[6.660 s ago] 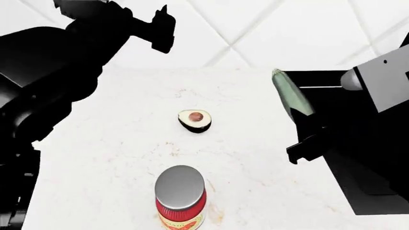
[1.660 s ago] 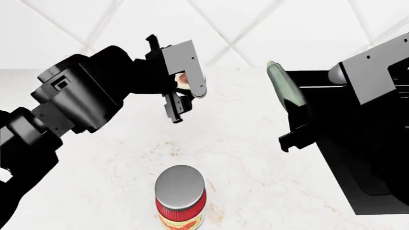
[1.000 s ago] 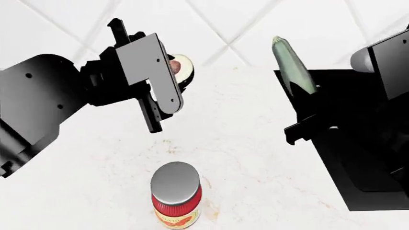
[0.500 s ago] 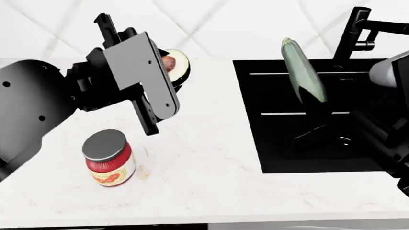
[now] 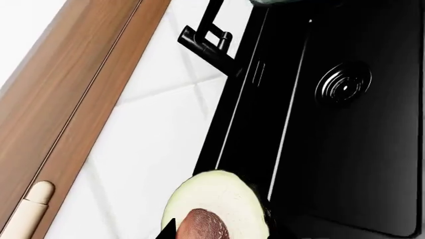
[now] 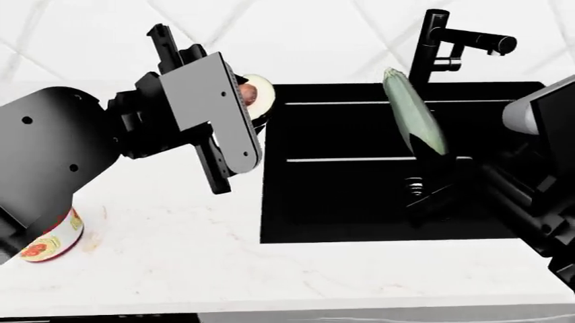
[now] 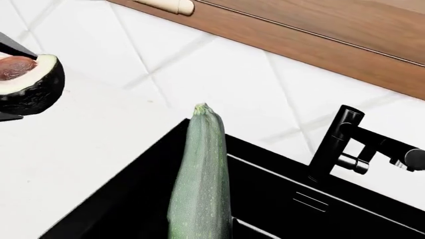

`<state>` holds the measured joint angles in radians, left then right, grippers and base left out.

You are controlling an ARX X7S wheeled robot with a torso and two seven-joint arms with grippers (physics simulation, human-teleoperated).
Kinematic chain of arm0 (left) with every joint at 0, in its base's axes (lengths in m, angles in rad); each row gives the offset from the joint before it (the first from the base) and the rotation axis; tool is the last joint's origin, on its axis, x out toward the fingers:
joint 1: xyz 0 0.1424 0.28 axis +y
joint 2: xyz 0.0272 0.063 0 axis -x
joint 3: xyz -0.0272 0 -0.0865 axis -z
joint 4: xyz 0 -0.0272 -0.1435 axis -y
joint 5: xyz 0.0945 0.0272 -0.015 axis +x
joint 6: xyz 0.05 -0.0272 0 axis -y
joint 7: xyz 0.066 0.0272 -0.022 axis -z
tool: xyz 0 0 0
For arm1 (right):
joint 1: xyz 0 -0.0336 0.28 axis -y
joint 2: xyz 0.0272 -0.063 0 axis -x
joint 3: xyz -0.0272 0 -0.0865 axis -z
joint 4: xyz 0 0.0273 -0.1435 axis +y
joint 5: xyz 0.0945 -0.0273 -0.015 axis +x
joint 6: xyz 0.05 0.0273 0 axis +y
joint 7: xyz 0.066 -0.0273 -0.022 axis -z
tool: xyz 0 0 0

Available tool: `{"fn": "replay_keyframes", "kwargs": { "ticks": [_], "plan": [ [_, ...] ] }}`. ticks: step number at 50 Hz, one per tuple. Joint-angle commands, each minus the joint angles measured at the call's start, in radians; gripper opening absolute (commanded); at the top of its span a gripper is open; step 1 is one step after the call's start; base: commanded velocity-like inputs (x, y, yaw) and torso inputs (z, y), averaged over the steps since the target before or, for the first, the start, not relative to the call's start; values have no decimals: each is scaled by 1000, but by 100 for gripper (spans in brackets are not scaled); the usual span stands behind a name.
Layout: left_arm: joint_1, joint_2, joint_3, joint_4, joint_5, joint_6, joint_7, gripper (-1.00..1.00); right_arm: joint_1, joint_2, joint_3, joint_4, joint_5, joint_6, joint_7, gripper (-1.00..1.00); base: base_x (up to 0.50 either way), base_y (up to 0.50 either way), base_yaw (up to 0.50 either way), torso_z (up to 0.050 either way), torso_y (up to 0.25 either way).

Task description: Pick up the fruits and vegetables and place them in the sink. Turn on the sink faucet to wash them. Then turn the sink off and put them in the tray.

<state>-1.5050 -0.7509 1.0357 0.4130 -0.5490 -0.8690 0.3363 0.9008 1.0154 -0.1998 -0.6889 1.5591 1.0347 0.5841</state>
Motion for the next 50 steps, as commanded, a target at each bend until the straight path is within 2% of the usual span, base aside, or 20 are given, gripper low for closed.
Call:
{"fn": "replay_keyframes", "kwargs": {
  "ticks": [1,46,50],
  "plan": [
    [-7,3,-9,11,-3,-7,-16,-100,-5,-6,-20,-3,-15,14,-26,-100,-12,-500,0,0,0],
    [54,-10,8,-31,14,38,-30,-100,-14,-9,-38,1,-55,3,-64,-100,-13,-500,0,0,1],
    [78,-4,10,-41,13,50,-41,-100,-11,-8,-52,-5,-86,14,-66,-100,-3,-110,250,0,0]
  ]
}}
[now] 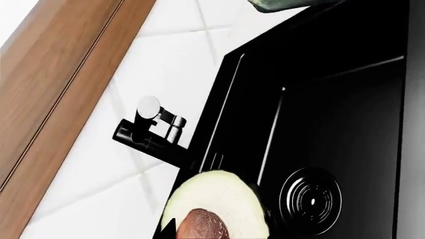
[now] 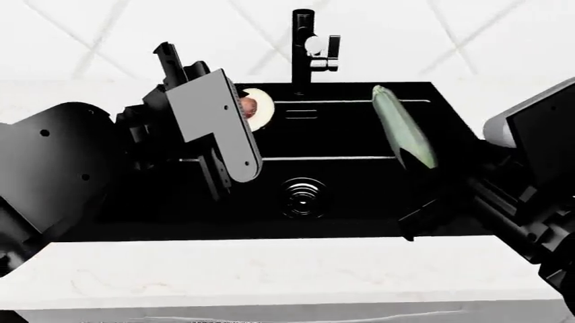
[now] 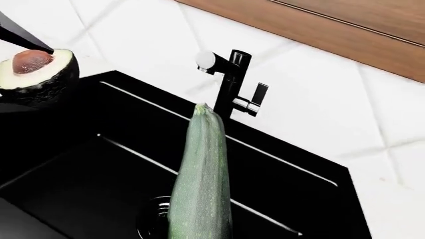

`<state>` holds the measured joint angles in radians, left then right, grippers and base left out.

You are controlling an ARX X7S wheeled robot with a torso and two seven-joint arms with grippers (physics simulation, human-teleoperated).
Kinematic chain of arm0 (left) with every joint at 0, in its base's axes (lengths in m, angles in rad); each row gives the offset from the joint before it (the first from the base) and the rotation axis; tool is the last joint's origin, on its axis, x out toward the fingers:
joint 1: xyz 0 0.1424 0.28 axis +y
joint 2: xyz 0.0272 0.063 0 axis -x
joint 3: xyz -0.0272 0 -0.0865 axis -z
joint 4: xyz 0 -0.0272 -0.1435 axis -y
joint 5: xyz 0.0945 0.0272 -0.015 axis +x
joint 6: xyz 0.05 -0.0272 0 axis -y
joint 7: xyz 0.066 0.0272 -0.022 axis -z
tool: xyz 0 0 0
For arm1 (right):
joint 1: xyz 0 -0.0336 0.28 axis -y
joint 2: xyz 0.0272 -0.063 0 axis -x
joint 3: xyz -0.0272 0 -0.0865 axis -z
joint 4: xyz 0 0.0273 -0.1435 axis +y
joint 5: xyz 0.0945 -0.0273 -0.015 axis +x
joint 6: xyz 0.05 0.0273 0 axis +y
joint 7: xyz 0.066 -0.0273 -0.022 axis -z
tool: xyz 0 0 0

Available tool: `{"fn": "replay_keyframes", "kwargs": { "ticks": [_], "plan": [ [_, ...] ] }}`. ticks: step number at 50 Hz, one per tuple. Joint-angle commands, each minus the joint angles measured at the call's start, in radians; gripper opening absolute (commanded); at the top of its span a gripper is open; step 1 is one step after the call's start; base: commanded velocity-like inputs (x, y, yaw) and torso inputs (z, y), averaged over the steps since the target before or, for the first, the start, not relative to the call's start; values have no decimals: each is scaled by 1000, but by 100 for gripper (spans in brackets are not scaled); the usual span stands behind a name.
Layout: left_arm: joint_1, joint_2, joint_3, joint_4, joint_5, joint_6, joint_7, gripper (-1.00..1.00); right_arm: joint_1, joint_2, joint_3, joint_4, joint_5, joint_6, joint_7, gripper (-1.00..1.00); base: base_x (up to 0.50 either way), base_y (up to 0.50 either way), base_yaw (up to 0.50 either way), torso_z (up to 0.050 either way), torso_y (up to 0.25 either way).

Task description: Pick up the fruits and vegetables and place them in the sink. Turn on the sink faucet to wash them. Then turn the sink off and put them in the tray.

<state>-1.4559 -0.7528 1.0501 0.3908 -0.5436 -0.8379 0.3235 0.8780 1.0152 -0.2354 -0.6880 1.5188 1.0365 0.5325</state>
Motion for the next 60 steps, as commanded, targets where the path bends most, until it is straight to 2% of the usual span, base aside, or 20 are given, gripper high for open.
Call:
{"fn": "replay_keyframes", "kwargs": {
  "ticks": [1,14,19,31,47,55,60],
  "plan": [
    [33,0,-4,-21,8,22,-29,-100,9,-5,-16,-6,-46,12,-12,-100,0,0,500,0,0],
    [43,10,-1,-26,8,28,-34,-100,1,9,-17,-5,-47,11,-14,-100,0,0,496,0,1],
    [36,23,-2,-32,8,26,-33,-100,-16,16,-9,0,-34,2,-15,-100,10,-118,0,2,0],
    [18,24,3,-49,15,22,-19,-100,-18,26,-17,-5,-16,11,-11,-100,127,-492,0,0,1],
    [62,-52,-15,-93,8,25,-35,-100,33,12,-38,1,-22,33,-9,-100,492,29,0,0,1],
    [49,-52,-15,-74,6,13,-32,-100,42,32,-32,12,7,41,5,-100,486,36,0,0,2],
    [32,-51,-11,-66,9,0,-25,-100,58,52,-27,17,48,52,16,-100,0,0,0,0,2]
  ]
}}
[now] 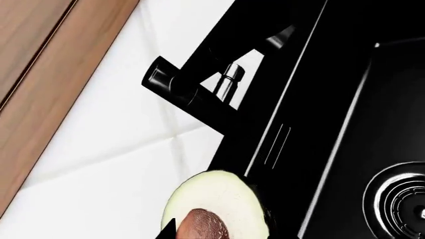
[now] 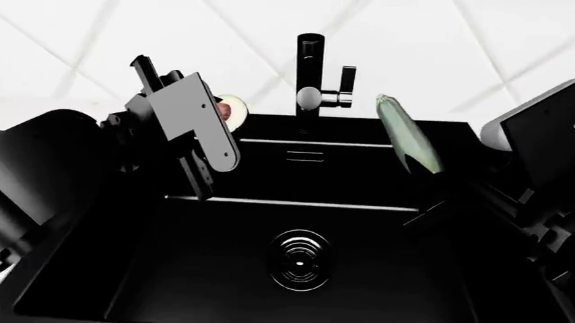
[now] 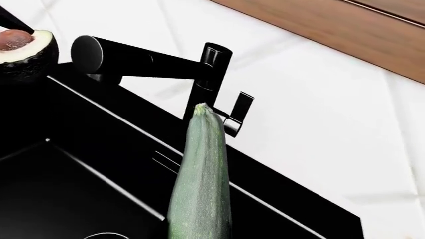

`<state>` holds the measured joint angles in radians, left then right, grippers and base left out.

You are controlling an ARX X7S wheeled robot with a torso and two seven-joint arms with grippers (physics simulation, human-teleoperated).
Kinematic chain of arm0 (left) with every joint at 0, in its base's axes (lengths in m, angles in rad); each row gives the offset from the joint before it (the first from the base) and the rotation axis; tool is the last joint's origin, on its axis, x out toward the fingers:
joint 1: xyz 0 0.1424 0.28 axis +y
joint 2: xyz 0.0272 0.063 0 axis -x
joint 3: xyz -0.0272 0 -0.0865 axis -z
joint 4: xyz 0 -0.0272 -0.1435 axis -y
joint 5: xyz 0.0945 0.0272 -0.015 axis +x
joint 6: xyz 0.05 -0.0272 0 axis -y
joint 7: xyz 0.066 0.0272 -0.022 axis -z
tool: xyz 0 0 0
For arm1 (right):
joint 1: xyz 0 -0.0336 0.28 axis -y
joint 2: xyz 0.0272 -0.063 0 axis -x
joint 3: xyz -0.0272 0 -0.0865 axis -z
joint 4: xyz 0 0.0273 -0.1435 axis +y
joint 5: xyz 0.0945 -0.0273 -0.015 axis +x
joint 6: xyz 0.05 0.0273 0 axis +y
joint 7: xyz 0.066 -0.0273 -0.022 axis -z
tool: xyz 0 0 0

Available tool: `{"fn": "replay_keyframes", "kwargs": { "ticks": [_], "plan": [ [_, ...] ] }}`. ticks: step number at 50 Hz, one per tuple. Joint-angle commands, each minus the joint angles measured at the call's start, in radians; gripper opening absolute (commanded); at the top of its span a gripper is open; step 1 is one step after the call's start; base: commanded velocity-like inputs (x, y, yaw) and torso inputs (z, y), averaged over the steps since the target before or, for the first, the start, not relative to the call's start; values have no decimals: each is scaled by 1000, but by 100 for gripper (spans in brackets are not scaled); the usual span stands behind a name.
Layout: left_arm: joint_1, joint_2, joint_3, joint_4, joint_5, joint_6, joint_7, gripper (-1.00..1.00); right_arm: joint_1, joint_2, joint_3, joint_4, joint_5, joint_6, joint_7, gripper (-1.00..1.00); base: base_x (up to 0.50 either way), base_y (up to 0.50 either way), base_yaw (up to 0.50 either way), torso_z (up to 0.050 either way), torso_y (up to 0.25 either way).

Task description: Pick up the fruits and vegetables and place them in the sink. Turn on the sink faucet to wash them. Then turn the sink off and put them in the tray.

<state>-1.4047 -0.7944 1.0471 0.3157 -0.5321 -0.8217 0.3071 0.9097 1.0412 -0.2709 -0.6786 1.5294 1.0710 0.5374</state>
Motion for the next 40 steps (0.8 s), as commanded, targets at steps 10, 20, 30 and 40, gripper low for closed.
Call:
{"fn": "replay_keyframes", "kwargs": {
  "ticks": [10,20,30,40],
  "plan": [
    [-32,-10,-7,6,0,-36,-8,-100,53,30,4,11,54,28,17,-100,0,0,0,0,0],
    [-88,-12,-5,6,9,-61,22,-100,229,25,-47,59,154,130,64,-100,0,0,0,1,1],
    [-104,-9,1,7,15,-68,33,-100,273,18,-70,71,171,156,67,-100,308,-33,0,0,1],
    [-98,-12,2,7,16,-64,31,-100,258,25,-71,66,159,146,62,-100,324,20,0,0,0]
  ]
}}
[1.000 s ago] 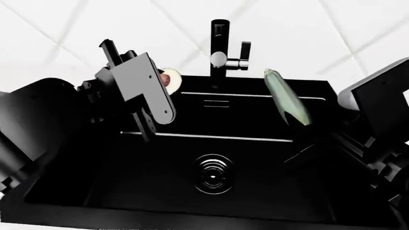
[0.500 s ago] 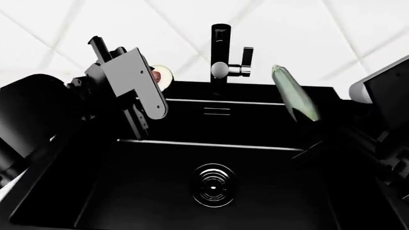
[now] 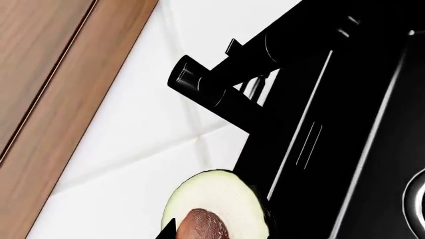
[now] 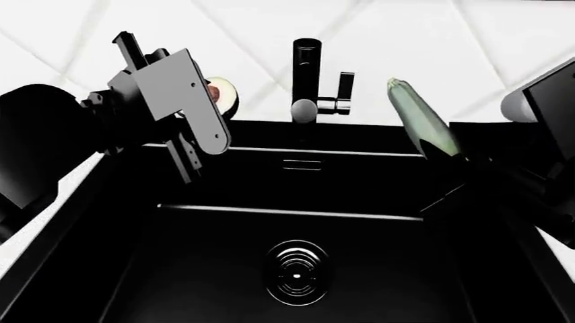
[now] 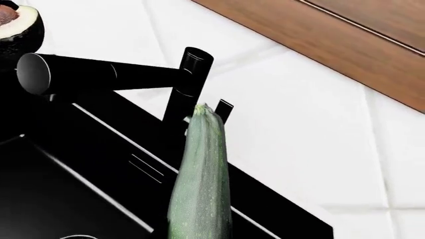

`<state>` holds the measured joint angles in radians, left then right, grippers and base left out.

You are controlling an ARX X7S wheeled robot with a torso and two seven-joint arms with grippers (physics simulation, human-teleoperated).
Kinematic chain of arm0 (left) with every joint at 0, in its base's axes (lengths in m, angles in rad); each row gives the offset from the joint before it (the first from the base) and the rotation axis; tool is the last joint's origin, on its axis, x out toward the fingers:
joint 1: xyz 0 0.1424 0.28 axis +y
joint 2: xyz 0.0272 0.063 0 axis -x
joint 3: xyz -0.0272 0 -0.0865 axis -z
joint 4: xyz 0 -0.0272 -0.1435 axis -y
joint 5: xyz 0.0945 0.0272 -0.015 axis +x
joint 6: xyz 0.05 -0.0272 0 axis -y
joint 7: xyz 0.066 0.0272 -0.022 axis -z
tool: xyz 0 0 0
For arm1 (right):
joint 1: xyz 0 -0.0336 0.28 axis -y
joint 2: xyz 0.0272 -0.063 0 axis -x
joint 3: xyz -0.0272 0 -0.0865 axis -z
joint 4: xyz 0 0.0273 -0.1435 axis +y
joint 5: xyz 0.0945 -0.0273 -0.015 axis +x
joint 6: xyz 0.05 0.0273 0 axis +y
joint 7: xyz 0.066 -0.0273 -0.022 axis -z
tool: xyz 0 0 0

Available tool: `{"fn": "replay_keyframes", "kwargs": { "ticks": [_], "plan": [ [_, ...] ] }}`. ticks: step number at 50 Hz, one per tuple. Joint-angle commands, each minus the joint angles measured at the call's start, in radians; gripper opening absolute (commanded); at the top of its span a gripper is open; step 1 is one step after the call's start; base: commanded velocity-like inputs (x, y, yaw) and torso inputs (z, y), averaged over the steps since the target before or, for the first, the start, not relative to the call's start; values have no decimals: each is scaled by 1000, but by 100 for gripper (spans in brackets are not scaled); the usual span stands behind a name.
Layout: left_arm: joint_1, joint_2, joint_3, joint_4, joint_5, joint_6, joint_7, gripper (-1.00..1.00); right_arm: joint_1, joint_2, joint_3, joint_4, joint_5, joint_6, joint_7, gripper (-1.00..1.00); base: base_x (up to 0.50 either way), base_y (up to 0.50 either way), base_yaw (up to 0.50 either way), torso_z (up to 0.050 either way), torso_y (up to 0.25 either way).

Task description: Pick up the fruits and vegetables and place them in the sink. Turn on the sink faucet to wash them. Then turn the sink off and put them in the tray.

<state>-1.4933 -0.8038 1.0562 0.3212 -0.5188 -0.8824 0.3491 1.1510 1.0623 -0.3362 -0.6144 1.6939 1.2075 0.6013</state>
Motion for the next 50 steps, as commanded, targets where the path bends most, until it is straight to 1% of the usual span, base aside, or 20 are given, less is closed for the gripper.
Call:
{"fn": "replay_keyframes", "kwargs": {
  "ticks": [1,10,19,26,31,40,50],
  "plan": [
    [-9,-4,-8,3,2,-4,-11,-100,16,5,-7,2,-6,9,-2,-100,144,10,0,0,0],
    [-4,-12,-13,16,-5,-8,-16,-100,9,7,-11,-1,-9,3,0,-100,251,66,0,0,1],
    [2,-12,-11,12,-3,-1,-17,-100,-2,6,-16,-2,-18,-5,1,-100,7,0,0,0,0],
    [22,-7,2,10,1,6,-21,-100,-40,-36,-37,10,-76,-24,-27,-100,0,0,0,0,1],
    [41,27,26,-30,17,27,-15,-100,-28,-48,-46,15,-77,-21,-27,-100,0,0,0,2,0],
    [54,99,91,-115,63,59,12,-100,-20,-30,-38,6,-57,-25,-18,-100,0,0,0,0,1],
    [64,140,147,-165,99,71,33,-100,-16,-7,-25,-3,-38,-34,-8,-100,0,0,0,0,0]
  ]
}}
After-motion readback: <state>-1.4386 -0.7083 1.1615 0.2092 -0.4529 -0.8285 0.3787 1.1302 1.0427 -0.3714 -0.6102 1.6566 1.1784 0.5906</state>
